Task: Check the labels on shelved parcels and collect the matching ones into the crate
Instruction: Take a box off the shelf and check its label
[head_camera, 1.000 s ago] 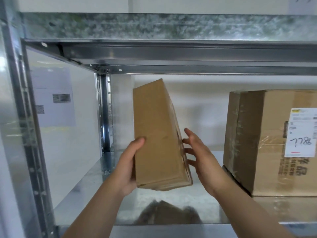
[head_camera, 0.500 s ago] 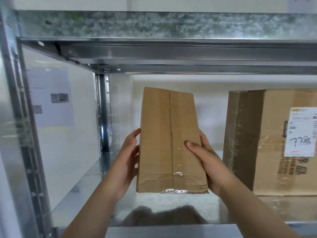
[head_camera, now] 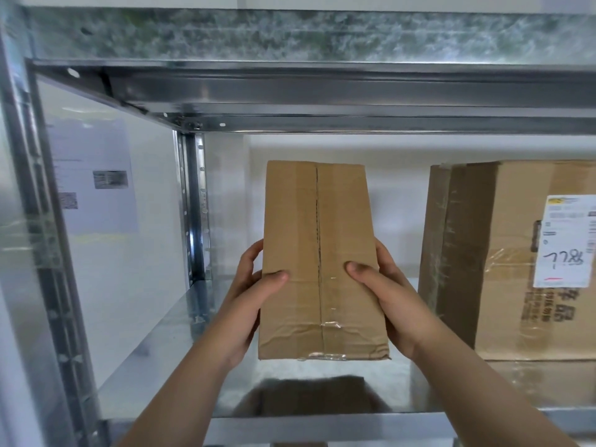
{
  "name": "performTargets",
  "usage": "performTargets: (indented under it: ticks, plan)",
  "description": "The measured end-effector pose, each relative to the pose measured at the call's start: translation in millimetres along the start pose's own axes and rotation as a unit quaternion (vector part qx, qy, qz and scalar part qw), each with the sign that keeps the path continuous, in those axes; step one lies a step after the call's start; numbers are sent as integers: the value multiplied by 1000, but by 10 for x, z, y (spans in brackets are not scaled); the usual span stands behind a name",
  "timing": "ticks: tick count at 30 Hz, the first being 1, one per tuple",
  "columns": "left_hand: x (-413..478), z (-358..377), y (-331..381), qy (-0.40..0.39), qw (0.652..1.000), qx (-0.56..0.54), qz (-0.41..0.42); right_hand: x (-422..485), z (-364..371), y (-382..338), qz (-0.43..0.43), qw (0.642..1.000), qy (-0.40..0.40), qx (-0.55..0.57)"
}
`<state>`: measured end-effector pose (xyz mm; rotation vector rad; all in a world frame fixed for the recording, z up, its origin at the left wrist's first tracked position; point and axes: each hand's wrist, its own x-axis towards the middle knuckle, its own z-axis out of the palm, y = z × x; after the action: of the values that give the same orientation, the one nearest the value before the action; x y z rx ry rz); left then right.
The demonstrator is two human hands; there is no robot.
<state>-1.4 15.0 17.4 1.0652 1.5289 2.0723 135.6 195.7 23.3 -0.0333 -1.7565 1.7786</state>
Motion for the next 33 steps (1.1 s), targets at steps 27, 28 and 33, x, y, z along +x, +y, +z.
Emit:
performTargets:
  ticks: [27, 28, 33]
  plan:
    - [119, 117, -85, -94, 987, 98, 81, -47, 160, -45, 23, 993, -110, -36]
    - [122, 126, -100, -87, 988, 96, 88, -53, 166, -41, 25, 993, -105, -37]
    - [132, 129, -118, -87, 987, 103, 85, -81, 161, -79, 30, 991, -106, -70]
